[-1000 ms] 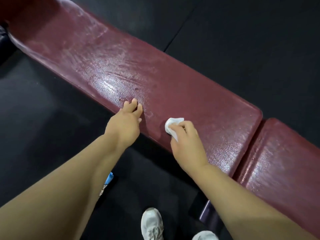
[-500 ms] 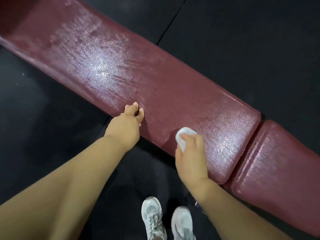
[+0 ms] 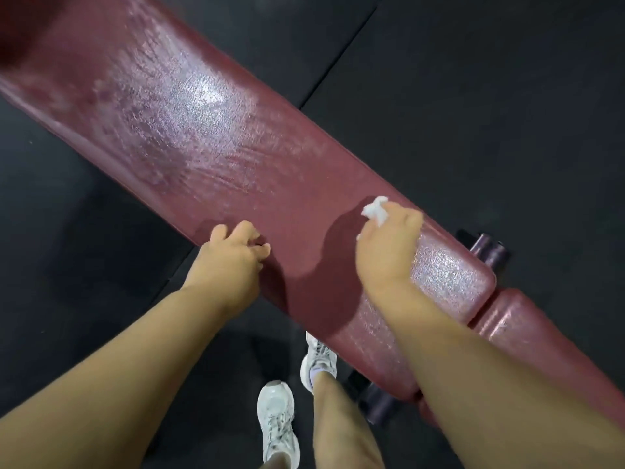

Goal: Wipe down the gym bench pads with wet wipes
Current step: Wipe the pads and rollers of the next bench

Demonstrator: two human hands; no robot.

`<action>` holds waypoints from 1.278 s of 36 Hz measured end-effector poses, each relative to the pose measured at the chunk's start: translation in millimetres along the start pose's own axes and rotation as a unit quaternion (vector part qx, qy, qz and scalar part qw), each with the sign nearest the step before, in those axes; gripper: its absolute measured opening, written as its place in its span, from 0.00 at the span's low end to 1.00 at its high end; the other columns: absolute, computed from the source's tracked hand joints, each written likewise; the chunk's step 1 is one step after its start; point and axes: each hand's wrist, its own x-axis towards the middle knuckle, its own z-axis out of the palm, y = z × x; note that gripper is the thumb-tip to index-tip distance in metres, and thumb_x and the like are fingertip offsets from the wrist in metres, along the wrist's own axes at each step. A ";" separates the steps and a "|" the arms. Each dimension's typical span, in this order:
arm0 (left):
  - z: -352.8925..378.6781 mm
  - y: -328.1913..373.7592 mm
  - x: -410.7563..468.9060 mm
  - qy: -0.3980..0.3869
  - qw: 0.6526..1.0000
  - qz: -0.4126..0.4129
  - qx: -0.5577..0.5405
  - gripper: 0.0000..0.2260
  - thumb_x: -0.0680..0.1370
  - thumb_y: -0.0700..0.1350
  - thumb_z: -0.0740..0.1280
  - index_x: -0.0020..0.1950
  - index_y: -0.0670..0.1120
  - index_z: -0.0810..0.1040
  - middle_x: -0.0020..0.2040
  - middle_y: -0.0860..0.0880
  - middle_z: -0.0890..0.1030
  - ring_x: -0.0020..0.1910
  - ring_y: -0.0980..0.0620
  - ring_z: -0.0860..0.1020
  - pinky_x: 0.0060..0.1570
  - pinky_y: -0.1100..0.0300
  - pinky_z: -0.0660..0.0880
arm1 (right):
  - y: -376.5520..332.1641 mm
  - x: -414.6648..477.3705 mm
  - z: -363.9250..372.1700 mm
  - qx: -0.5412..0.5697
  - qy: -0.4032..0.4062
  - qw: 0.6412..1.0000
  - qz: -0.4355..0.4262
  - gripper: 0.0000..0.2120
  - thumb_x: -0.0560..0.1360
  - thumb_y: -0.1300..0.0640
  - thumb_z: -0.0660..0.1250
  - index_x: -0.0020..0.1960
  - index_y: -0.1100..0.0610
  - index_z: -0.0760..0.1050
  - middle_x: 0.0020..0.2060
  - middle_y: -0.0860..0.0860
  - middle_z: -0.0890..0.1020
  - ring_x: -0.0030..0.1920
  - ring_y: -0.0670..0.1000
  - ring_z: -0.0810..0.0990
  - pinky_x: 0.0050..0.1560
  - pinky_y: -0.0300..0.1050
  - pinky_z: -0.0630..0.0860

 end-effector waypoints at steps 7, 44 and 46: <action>-28.8 -13.2 10.7 -0.033 0.990 -0.124 -0.064 0.37 0.73 0.45 0.72 0.77 0.52 0.56 0.78 0.46 0.43 0.76 0.42 0.44 0.71 0.47 0.58 | -22.9 -23.0 25.8 0.000 -0.239 0.919 -0.314 0.11 0.77 0.60 0.62 0.57 0.55 0.78 0.48 0.52 0.71 0.46 0.55 0.71 0.44 0.48 0.74; -45.3 -57.4 28.2 -0.073 0.997 -0.016 0.025 0.35 0.72 0.49 0.73 0.74 0.60 0.59 0.73 0.50 0.57 0.59 0.45 0.63 0.61 0.53 0.67 | -62.7 -51.7 41.7 0.047 -0.144 0.987 -0.060 0.15 0.74 0.65 0.62 0.58 0.54 0.77 0.53 0.55 0.71 0.48 0.57 0.76 0.54 0.52 0.75; -43.7 -60.7 26.4 -0.066 0.998 -0.009 0.024 0.35 0.72 0.49 0.72 0.75 0.60 0.59 0.74 0.50 0.57 0.59 0.44 0.62 0.62 0.53 0.67 | -68.9 -71.7 51.3 0.037 -0.177 0.978 -0.102 0.14 0.75 0.64 0.64 0.60 0.57 0.77 0.57 0.55 0.73 0.53 0.56 0.76 0.56 0.51 0.74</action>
